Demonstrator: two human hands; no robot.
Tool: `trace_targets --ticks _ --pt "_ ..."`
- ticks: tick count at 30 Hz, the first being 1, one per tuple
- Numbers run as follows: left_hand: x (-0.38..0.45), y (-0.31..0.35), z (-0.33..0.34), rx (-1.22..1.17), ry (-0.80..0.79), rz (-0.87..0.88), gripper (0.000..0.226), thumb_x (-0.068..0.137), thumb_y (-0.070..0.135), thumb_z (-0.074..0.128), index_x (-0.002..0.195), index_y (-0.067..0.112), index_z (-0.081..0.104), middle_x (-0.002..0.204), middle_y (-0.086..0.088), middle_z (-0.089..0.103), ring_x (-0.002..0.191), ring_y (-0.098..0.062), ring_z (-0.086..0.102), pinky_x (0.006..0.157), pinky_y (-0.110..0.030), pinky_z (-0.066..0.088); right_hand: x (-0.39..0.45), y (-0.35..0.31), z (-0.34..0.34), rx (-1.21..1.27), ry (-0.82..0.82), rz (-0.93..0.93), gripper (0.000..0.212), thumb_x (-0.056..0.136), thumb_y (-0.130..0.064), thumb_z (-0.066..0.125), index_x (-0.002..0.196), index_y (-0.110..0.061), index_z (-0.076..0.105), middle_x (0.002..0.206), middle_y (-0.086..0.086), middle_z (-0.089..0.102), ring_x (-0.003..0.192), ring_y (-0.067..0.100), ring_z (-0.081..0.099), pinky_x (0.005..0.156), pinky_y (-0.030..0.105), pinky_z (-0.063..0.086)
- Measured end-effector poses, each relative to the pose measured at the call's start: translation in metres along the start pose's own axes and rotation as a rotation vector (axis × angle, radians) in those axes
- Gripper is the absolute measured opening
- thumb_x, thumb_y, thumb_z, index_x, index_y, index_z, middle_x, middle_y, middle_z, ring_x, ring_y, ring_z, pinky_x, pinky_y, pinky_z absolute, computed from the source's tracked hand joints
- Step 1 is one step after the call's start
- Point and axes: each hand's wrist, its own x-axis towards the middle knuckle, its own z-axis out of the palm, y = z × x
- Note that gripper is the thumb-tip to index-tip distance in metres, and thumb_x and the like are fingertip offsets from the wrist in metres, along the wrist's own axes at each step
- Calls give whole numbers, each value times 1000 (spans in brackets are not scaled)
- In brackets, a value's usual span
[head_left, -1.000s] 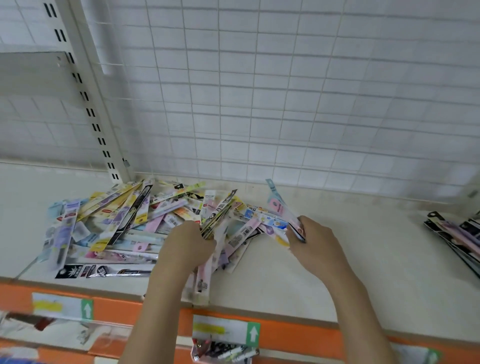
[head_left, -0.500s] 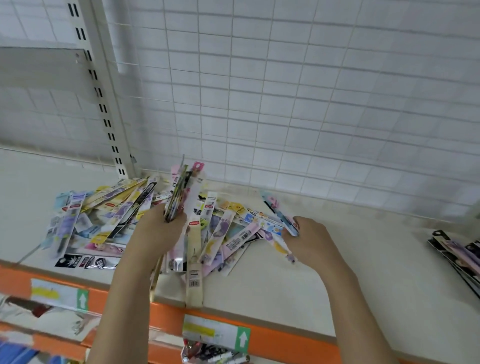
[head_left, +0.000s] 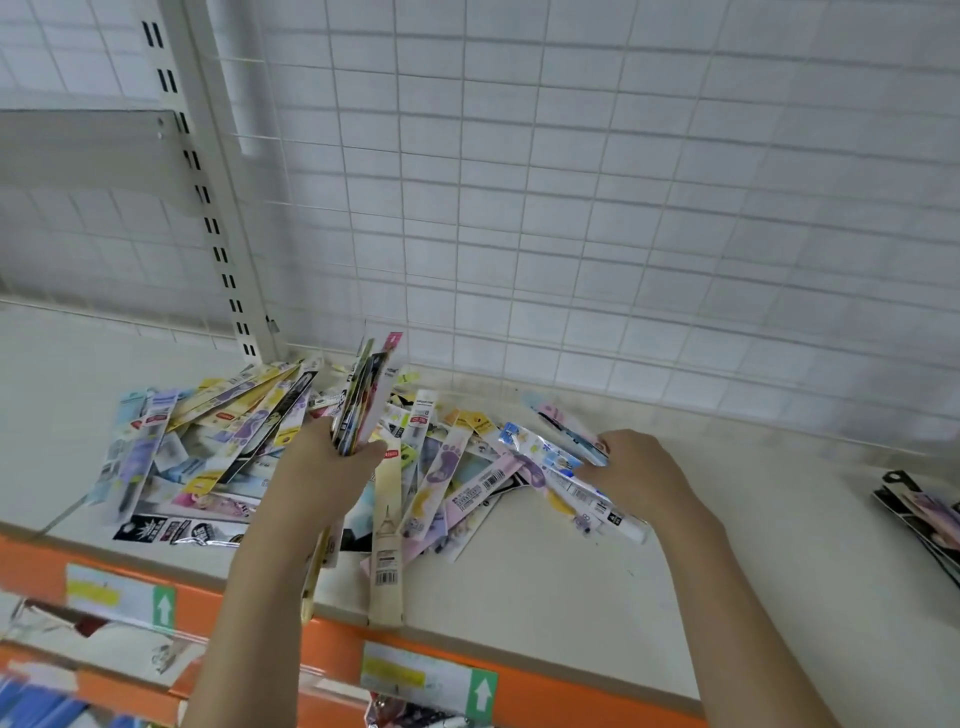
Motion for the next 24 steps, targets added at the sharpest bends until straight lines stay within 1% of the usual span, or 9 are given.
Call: trace_targets --ticks 2,4,9,13,16,18,20,22,24 --pt "2 3 4 7 -6 21 21 87 19 60 73 4 54 60 -7 47 55 -23 44 57 -29 39 0 4 -4 7 30 19 19 84 -30 60 71 -19 52 71 -2 55 73 25 57 54 28 37" --pt "3 6 7 15 -9 40 20 87 19 59 82 0 57 63 -9 48 56 -24 45 55 -28 36 -1 9 -10 26 53 25 23 85 -29 58 66 -21 48 68 -2 53 71 26 55 53 28 35" --pt "9 11 14 51 -42 45 21 86 17 57 69 8 47 62 -8 48 57 -24 43 57 -29 36 -3 17 -26 62 127 5 24 89 -21 53 69 -20 39 69 -2 49 76 29 52 62 33 37" --pt "15 13 19 75 -89 -1 17 83 16 57 70 9 49 68 -11 52 59 -23 45 58 -28 38 -3 9 -27 179 98 -71 4 93 -16 45 95 -15 42 84 5 56 75 27 58 63 33 42" --pt "17 11 18 115 -97 -17 16 82 14 56 68 10 51 67 -9 54 58 -23 47 57 -27 39 -7 -7 -21 290 25 -125 19 95 -17 43 115 -16 41 96 7 60 72 21 64 56 27 43" --pt "17 10 15 119 -95 -28 20 82 12 56 64 10 48 61 -7 50 55 -23 45 57 -28 38 -9 -18 -13 260 -23 -133 35 93 -26 54 123 -18 38 100 2 56 77 22 59 56 23 41" --pt "16 9 13 136 -97 -29 26 82 12 56 60 11 42 54 -4 43 51 -22 41 54 -26 34 -8 -25 0 168 -74 -112 45 84 -40 65 116 -18 41 94 -1 53 80 21 54 56 23 36" --pt "15 9 12 153 -107 -32 29 82 12 57 58 12 39 51 -2 39 48 -20 38 50 -24 30 -7 -28 13 65 -116 -74 34 80 -44 66 89 -20 44 80 -4 51 76 22 55 59 29 36" --pt "13 10 13 177 -125 -38 32 82 13 58 57 12 38 52 -2 39 50 -20 39 51 -24 31 -7 -30 18 -3 -129 -55 35 82 -43 61 69 -24 36 70 -6 48 72 24 56 64 30 38"
